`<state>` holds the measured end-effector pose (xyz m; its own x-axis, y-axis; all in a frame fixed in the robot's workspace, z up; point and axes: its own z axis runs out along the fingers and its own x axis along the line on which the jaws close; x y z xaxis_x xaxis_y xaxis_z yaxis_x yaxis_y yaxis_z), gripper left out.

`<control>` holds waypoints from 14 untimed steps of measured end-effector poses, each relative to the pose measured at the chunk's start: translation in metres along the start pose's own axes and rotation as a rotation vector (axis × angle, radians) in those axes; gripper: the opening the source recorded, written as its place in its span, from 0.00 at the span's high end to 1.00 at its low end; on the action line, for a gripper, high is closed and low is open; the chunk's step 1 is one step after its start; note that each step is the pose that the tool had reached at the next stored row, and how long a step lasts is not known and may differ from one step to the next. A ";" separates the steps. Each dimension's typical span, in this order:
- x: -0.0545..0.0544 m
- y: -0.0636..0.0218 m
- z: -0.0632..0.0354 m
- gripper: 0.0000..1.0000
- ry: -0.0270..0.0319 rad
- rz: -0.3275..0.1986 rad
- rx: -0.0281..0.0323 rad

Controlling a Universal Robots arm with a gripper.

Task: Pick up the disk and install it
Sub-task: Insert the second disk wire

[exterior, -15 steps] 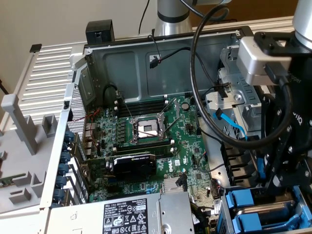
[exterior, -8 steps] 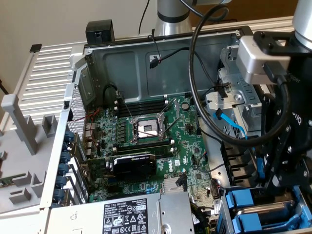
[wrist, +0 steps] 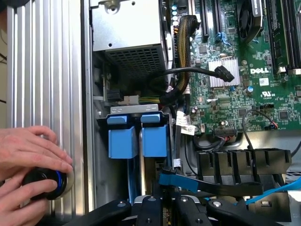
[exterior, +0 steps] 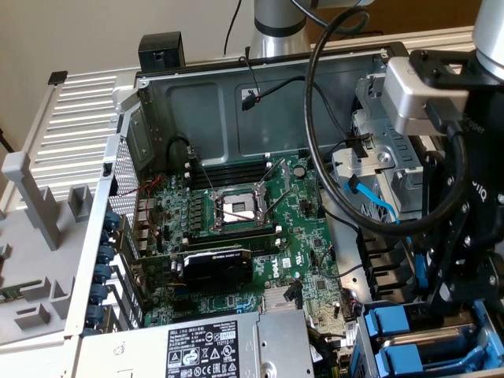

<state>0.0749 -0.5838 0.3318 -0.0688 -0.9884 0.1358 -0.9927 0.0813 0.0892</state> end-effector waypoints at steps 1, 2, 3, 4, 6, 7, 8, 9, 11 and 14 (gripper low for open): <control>0.000 0.0000 0.0000 0.83 -0.0001 0.001 -0.0002; 0.000 0.0000 0.0000 0.83 -0.0002 0.002 -0.0003; 0.000 0.0000 0.0000 0.83 -0.0003 0.003 -0.0004; 0.000 0.0000 0.0000 0.83 -0.0004 0.004 -0.0006; 0.000 0.0000 0.0000 0.83 -0.0006 0.006 -0.0009; 0.000 0.0000 0.0000 0.83 -0.0006 0.006 -0.0009; 0.000 0.0000 0.0000 0.83 -0.0007 0.007 -0.0009; 0.000 0.0000 0.0000 0.83 -0.0007 0.007 -0.0010; 0.000 -0.0001 0.0000 0.83 -0.0007 0.007 -0.0010; 0.000 -0.0002 0.0000 0.83 -0.0007 0.007 -0.0010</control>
<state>0.0751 -0.5838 0.3318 -0.0759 -0.9878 0.1357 -0.9921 0.0885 0.0892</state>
